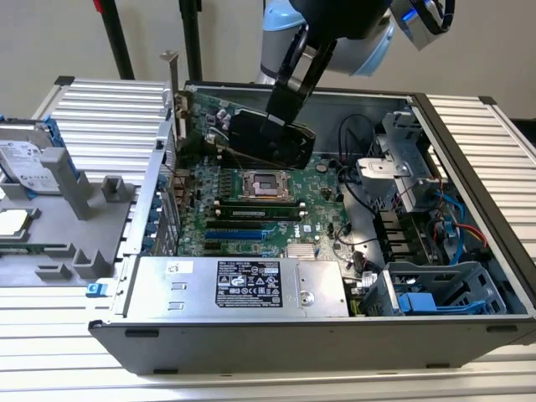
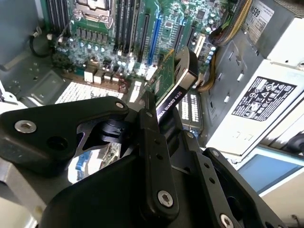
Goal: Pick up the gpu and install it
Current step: 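Insert the gpu into the slot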
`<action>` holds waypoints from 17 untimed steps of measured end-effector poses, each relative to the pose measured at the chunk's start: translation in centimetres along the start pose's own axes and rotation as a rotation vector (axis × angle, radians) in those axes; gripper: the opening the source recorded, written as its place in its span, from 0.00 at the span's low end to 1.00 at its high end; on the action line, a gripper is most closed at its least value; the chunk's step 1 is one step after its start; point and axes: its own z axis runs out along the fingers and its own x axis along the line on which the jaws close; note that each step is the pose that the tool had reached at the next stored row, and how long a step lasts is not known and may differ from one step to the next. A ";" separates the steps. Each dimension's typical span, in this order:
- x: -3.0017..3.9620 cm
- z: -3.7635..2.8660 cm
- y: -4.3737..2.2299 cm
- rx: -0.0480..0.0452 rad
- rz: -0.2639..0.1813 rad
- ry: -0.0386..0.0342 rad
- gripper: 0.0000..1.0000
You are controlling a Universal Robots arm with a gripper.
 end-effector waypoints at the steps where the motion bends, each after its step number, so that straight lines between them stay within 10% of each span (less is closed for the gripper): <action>1: -0.01 -0.01 -0.03 0.0000 -0.008 0.0023 0.00; 17: -0.18 -0.14 -0.50 0.0002 -0.146 0.0408 0.00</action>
